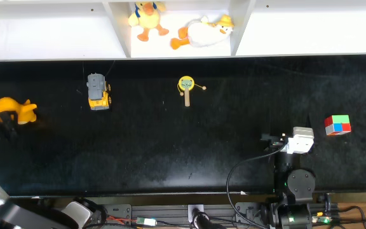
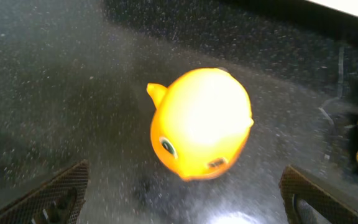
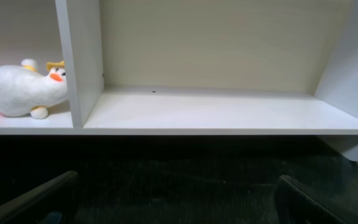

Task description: Store Toys

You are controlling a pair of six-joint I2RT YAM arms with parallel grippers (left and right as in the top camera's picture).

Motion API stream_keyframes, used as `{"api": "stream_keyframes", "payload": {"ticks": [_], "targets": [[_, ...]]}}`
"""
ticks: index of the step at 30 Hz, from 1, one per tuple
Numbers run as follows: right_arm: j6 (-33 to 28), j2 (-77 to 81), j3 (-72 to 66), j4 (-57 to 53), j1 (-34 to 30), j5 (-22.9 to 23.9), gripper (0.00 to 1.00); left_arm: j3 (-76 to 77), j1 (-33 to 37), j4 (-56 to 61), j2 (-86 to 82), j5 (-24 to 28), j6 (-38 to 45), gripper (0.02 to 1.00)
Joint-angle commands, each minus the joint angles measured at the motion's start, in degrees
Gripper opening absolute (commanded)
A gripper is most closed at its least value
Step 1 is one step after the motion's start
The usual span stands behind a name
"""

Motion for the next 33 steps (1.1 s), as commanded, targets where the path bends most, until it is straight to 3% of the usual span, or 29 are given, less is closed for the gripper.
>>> {"api": "stream_keyframes", "payload": {"ticks": [1, 13, 22, 24, 29, 33], "targets": [[0.2, -0.42, -0.79, 0.07, 0.22, -0.33, 0.989, 1.36, -1.81, 2.95, 3.08, -0.59, 1.09, 0.998], [0.2, -0.42, -0.79, 0.07, 0.22, -0.33, 0.996, 1.4, -4.52, 5.49, 7.19, -1.46, 5.42, 0.998], [0.17, -0.42, -0.79, 0.07, 0.22, -0.33, 0.996, 1.4, -6.38, 6.64, 7.19, -4.96, 6.86, 1.0], [0.2, -0.42, -0.79, 0.07, 0.22, -0.35, 0.996, 1.4, -6.38, 6.8, 7.19, -4.96, 6.86, 0.936], [0.2, -0.42, -0.79, 0.07, 0.22, -0.33, 0.996, 1.4, -6.38, 6.82, 7.19, -4.96, 6.88, 0.627], [0.17, -0.42, -0.79, 0.07, 0.22, -0.35, 0.996, 1.4, -6.38, 6.82, 7.02, -4.9, 6.82, 0.459]]}}
